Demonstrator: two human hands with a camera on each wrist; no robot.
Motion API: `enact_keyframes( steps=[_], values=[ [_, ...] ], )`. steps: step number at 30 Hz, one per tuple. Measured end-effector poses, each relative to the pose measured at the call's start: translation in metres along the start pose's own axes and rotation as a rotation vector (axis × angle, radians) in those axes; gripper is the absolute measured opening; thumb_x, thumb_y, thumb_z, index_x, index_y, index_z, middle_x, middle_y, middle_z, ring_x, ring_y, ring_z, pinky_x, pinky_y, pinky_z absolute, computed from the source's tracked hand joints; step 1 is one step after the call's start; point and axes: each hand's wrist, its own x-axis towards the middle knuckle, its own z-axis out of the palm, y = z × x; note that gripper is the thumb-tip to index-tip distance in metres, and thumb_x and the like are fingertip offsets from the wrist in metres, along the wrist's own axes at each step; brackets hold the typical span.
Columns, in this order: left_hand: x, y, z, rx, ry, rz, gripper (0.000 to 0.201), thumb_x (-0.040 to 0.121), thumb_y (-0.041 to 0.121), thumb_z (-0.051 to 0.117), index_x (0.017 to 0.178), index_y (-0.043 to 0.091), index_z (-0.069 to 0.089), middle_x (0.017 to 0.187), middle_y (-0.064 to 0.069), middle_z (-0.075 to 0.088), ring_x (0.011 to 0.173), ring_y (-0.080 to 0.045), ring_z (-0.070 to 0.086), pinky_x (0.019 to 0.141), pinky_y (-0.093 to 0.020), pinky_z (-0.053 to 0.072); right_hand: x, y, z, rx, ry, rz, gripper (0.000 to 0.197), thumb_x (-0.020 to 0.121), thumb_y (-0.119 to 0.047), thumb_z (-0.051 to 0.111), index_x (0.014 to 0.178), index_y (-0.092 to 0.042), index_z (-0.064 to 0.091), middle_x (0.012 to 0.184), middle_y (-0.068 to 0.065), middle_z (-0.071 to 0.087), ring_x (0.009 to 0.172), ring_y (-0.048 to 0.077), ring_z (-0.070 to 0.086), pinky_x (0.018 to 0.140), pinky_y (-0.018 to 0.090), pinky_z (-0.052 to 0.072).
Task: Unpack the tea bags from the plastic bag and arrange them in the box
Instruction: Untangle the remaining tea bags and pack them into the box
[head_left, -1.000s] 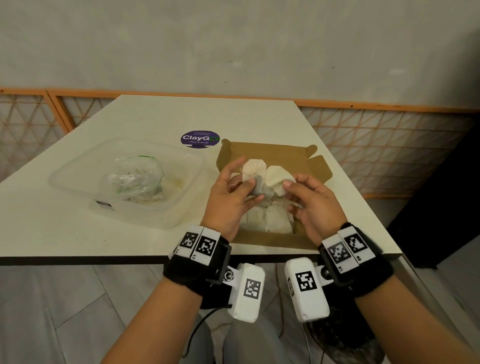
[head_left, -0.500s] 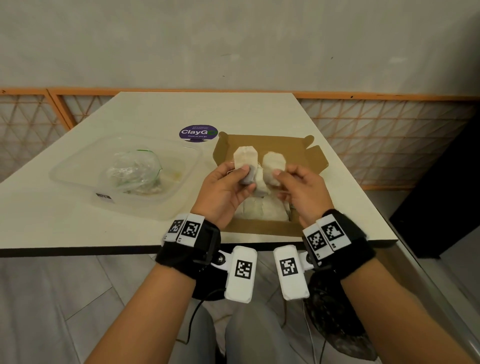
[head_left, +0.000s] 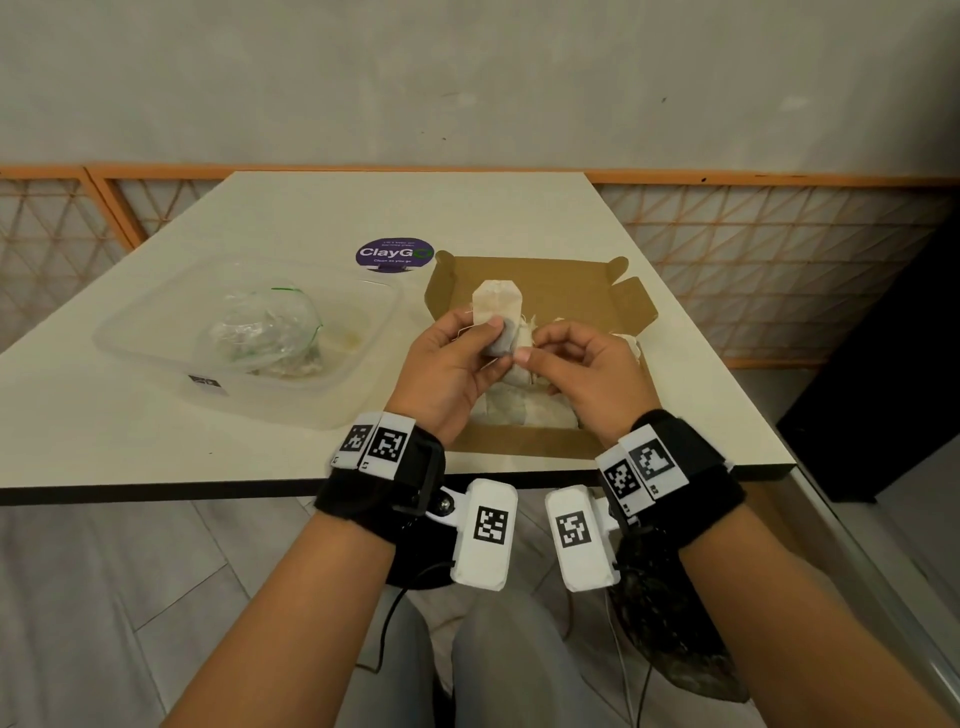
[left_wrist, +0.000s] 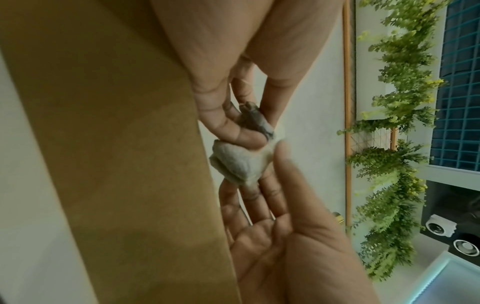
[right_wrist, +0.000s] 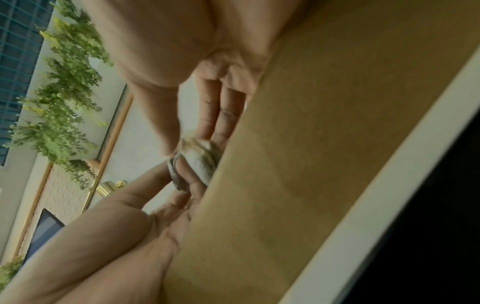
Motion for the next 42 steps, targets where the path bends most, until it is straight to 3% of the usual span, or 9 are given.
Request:
enact_keyframes(
  steps=[4, 8, 14, 19, 25, 29, 33, 36, 42],
  values=[
    [0.0, 0.001, -0.001, -0.037, 0.024, 0.01, 0.011, 0.093, 0.004, 0.052, 0.086, 0.01, 0.058, 0.076, 0.0, 0.066, 0.067, -0.007, 0.064, 0.059, -0.015, 0.052, 0.005, 0.006, -0.003, 0.078, 0.1, 0.05, 0.019, 0.08, -0.004, 0.068, 0.072, -0.018, 0.059, 0.059, -0.01, 0.061, 0.054, 0.003, 0.052, 0.056, 0.017, 0.046],
    [0.0, 0.002, -0.003, -0.08, 0.03, -0.011, 0.011, 0.093, 0.006, 0.053, 0.086, 0.012, 0.056, 0.078, -0.002, 0.067, 0.08, -0.013, 0.064, 0.054, -0.014, 0.049, 0.01, 0.007, -0.006, 0.21, 0.232, 0.106, 0.013, 0.085, -0.007, 0.063, 0.078, -0.015, 0.056, 0.074, 0.0, 0.062, 0.071, 0.019, 0.056, 0.062, 0.028, 0.05],
    [-0.001, 0.002, -0.003, 0.006, -0.045, -0.034, 0.016, 0.089, 0.011, 0.057, 0.076, 0.017, 0.061, 0.076, 0.005, 0.065, 0.07, -0.005, 0.06, 0.063, -0.016, 0.049, 0.01, 0.005, -0.005, 0.213, 0.264, 0.103, 0.017, 0.088, -0.009, 0.06, 0.075, -0.018, 0.052, 0.074, 0.0, 0.061, 0.071, 0.016, 0.057, 0.056, 0.022, 0.05],
    [-0.002, 0.004, -0.003, -0.03, -0.056, -0.064, 0.032, 0.089, 0.015, 0.056, 0.059, 0.024, 0.062, 0.073, 0.007, 0.06, 0.067, -0.007, 0.051, 0.056, -0.014, 0.042, 0.012, 0.004, -0.007, 0.229, 0.382, 0.162, 0.019, 0.089, -0.009, 0.058, 0.081, -0.021, 0.046, 0.077, 0.002, 0.058, 0.058, 0.012, 0.053, 0.042, 0.014, 0.043],
    [0.0, 0.005, -0.011, -0.194, -0.054, -0.099, 0.006, 0.085, 0.021, 0.06, 0.08, 0.02, 0.061, 0.079, 0.003, 0.056, 0.07, -0.008, 0.046, 0.058, -0.016, 0.042, 0.012, 0.005, -0.009, 0.276, 0.448, 0.15, 0.023, 0.089, -0.006, 0.058, 0.078, -0.021, 0.045, 0.074, 0.004, 0.06, 0.064, 0.017, 0.063, 0.042, 0.016, 0.045],
    [0.002, 0.004, -0.017, -0.335, -0.068, -0.088, 0.013, 0.077, 0.026, 0.067, 0.086, 0.02, 0.059, 0.078, 0.002, 0.059, 0.075, -0.009, 0.047, 0.057, -0.017, 0.043, 0.013, 0.004, -0.009, 0.276, 0.463, 0.174, 0.018, 0.088, -0.005, 0.059, 0.079, -0.019, 0.051, 0.069, 0.004, 0.062, 0.049, 0.009, 0.063, 0.041, 0.017, 0.044],
    [0.003, 0.004, -0.02, -0.394, -0.083, -0.07, 0.027, 0.071, 0.026, 0.074, 0.092, 0.02, 0.058, 0.077, 0.003, 0.057, 0.074, -0.008, 0.047, 0.06, -0.019, 0.045, 0.014, 0.005, -0.009, 0.247, 0.491, 0.189, 0.017, 0.089, -0.007, 0.057, 0.08, -0.021, 0.058, 0.079, 0.007, 0.064, 0.057, 0.013, 0.062, 0.046, 0.019, 0.049],
    [0.002, 0.004, -0.016, -0.29, -0.065, -0.086, 0.011, 0.084, 0.024, 0.061, 0.093, 0.018, 0.064, 0.081, 0.003, 0.062, 0.071, -0.008, 0.052, 0.062, -0.018, 0.046, 0.013, 0.004, -0.008, 0.239, 0.462, 0.171, 0.018, 0.09, -0.007, 0.056, 0.08, -0.021, 0.061, 0.086, 0.008, 0.066, 0.063, 0.015, 0.062, 0.048, 0.018, 0.049],
    [0.003, 0.004, -0.004, -0.007, -0.056, -0.115, 0.014, 0.091, 0.015, 0.057, 0.078, 0.019, 0.06, 0.076, 0.005, 0.06, 0.067, -0.006, 0.052, 0.054, -0.013, 0.043, 0.01, 0.002, -0.004, 0.221, 0.319, 0.07, 0.016, 0.089, -0.003, 0.057, 0.087, -0.019, 0.057, 0.073, -0.003, 0.067, 0.06, 0.008, 0.064, 0.05, 0.019, 0.049]
  ],
)
